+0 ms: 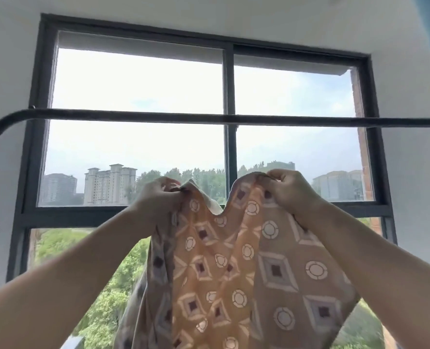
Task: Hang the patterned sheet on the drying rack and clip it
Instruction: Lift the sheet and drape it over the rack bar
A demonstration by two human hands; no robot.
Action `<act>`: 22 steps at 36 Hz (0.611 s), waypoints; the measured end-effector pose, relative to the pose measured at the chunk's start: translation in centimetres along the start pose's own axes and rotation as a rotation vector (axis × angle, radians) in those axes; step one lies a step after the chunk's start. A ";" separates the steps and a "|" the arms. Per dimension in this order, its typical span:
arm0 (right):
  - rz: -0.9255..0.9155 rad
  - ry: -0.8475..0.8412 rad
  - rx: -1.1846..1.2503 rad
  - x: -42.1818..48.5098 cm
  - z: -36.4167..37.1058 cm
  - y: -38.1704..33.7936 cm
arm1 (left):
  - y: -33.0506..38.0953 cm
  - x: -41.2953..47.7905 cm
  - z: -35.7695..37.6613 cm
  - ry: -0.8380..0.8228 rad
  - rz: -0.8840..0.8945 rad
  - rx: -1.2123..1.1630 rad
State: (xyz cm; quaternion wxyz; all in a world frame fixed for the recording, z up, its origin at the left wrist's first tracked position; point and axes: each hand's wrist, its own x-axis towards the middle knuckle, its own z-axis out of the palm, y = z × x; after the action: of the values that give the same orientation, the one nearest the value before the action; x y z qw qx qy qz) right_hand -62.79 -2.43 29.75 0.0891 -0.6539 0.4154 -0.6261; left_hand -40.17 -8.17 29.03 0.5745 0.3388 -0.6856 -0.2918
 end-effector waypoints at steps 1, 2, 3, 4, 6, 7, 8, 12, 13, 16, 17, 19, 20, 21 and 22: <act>-0.023 -0.018 0.006 0.0 0.4 -0.2 | 0.4 -0.4 0.5 -0.053 0.015 -0.008; -0.043 -0.051 0.008 0.0 1.0 -0.3 | 0.8 -0.8 1.2 -0.125 0.022 -0.004; -0.057 -0.095 0.006 0.0 1.5 -0.6 | 1.1 -1.3 2.2 -0.213 0.028 0.022; -0.073 -0.135 0.002 -0.1 2.2 -0.9 | 1.4 -1.9 3.2 -0.306 0.033 0.053; -0.120 -0.168 0.014 -0.2 3.1 -1.4 | 1.7 -2.2 5.0 -0.378 0.070 0.123; -0.139 -0.157 0.017 -0.2 3.3 -1.5 | 1.7 -2.0 5.1 -0.326 0.089 0.152; -0.149 -0.158 -0.001 -0.3 3.3 -1.3 | 1.6 -1.5 4.9 -0.248 0.093 0.152; 0.128 -0.409 -0.127 -0.7 1.9 0.0 | 0.7 0.7 2.7 0.013 0.027 -0.044; 0.226 -0.486 -0.199 -0.9 1.6 0.4 | 0.6 1.0 2.3 0.062 0.038 -0.080; 0.355 -0.687 -0.357 -1.7 1.3 1.4 | 0.8 1.3 1.4 0.139 0.058 -0.113; 0.339 -0.651 -0.351 -1.8 1.3 1.8 | 0.8 1.6 1.0 0.158 0.055 -0.123; 0.300 -0.433 -0.229 -1.3 0.9 2.2 | 0.6 1.7 0.3 0.167 0.033 -0.145; 0.277 -0.288 -0.141 -0.9 0.5 2.2 | 0.4 1.7 -0.1 0.163 0.020 -0.143; 0.250 -0.142 -0.058 -0.4 0.1 2.2 | 0.2 1.7 -0.5 0.156 0.009 -0.123; 0.229 -0.018 0.015 0.1 -0.2 2.0 | 0.1 1.6 -0.7 0.147 0.000 -0.095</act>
State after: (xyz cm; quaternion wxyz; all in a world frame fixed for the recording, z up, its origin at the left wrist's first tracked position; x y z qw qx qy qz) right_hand -63.91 -3.72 28.59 0.1688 -0.6070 0.4821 -0.6088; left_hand -39.65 -9.40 30.12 0.6388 0.3317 -0.6269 -0.2981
